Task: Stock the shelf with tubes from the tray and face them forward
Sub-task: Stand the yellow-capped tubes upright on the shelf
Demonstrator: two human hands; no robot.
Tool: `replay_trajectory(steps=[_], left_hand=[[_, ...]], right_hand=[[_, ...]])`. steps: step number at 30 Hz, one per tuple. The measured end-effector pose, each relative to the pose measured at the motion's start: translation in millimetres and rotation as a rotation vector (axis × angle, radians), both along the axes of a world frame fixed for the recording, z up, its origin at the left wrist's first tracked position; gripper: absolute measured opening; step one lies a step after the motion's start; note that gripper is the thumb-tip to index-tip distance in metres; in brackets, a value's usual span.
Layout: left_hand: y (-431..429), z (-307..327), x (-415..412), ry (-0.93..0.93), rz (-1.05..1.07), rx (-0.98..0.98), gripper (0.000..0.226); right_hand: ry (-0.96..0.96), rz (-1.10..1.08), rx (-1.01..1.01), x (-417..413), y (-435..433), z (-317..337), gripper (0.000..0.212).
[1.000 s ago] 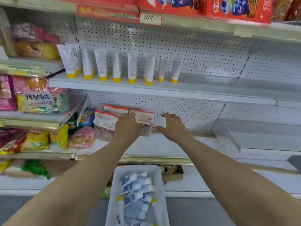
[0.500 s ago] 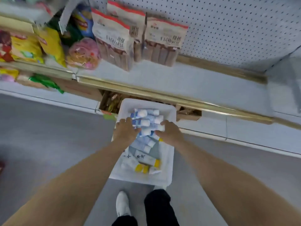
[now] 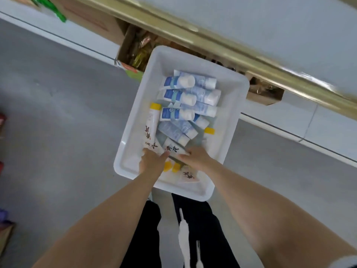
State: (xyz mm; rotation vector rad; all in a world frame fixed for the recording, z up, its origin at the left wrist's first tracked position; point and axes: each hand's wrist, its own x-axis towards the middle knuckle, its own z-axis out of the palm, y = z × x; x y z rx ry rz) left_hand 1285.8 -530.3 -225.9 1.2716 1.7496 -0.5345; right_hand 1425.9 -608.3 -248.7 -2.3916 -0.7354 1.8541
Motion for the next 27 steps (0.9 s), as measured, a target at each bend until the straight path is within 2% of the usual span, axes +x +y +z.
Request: replay_trajectory(steps=[3,7,10,12,13,16,18,20,24,27], left_hand=[[-2,-9,6,0.023,0.115,0.007,0.064],[9,-23,7,0.034,0.171,-0.035,0.078],[19,-17,-1,0.032,0.174,-0.118,0.09],[23,-5,-8,-0.03,0.206,-0.197,0.092],[25,2,-11,-0.079,0.248,-0.234,0.086],[28,34,-18,-0.224,0.341,-0.361,0.047],[29,64,-21,-0.331,0.369,-0.434,0.034],[34,94,-22,-0.443,0.375,-0.467,0.029],[46,159,-11,-0.624,0.296,-0.467,0.023],[55,210,9,-0.81,0.347,-0.467,0.018]], right_hand=[[-0.032,0.107,-0.038,-2,8,-12,0.034],[-0.096,0.399,-0.103,-1,20,-15,0.045],[-0.043,0.395,-0.139,2,21,-5,0.049],[0.031,0.269,-0.163,2,17,9,0.058],[0.065,0.173,-0.177,2,14,19,0.061],[0.209,-0.285,-0.195,2,6,54,0.064],[0.31,-0.563,-0.167,1,3,90,0.051],[0.315,-0.714,-0.107,0,-1,126,0.038],[0.267,-0.9,0.037,-1,-12,186,0.051],[0.216,-0.986,0.247,3,-19,242,0.043]])
